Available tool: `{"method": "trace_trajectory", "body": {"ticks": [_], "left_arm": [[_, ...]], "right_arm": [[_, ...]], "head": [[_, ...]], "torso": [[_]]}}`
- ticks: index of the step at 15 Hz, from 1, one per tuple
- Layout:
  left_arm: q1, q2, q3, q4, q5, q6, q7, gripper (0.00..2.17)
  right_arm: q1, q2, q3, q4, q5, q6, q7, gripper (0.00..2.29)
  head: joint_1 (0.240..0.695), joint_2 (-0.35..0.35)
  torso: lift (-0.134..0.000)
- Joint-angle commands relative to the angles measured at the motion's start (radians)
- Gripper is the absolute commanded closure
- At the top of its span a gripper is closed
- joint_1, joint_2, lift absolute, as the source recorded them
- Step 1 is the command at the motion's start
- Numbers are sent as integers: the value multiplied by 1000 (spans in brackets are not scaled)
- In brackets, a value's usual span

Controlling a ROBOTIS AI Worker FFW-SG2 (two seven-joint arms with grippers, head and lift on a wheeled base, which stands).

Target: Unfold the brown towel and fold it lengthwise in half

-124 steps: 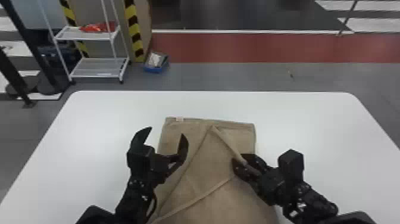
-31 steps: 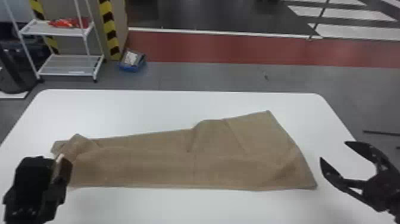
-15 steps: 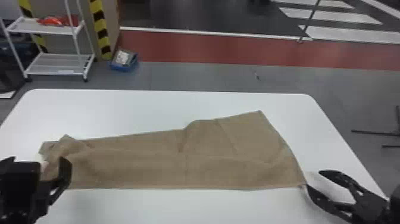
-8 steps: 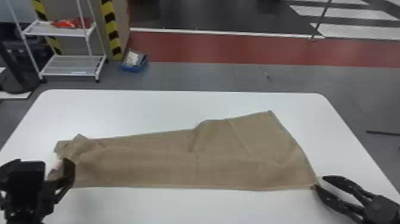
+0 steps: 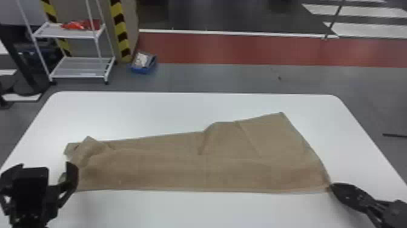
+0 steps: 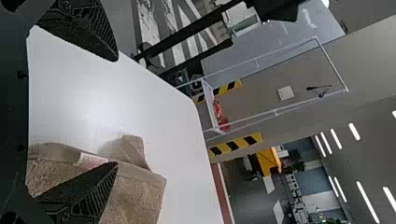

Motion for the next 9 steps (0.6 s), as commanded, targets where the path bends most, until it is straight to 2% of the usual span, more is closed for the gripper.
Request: {"method": "trace_trajectory", "body": {"ticks": [1, 3, 4, 6, 9], "left_arm": [[9, 1, 20, 1, 13, -37, 1, 90], [13, -1, 48, -2, 31, -37, -23, 90], [21, 1, 74, -10, 65, -46, -94, 90], [25, -1, 126, -8, 122, -52, -285, 90], [25, -7, 203, 27, 193, -49, -542, 87]], "right_arm": [[7, 18, -22, -44, -23, 26, 15, 1214], [9, 20, -48, -58, -37, 35, 15, 1214], [10, 20, -70, -66, -40, 41, 15, 1214], [21, 18, -90, -69, -57, 41, 15, 1214], [21, 20, -85, -69, -55, 38, 14, 1214]], "head": [[695, -60], [695, -44], [695, -43], [695, -57], [695, -114]], "torso": [[-119], [-119], [-119], [-119], [-119]]}}
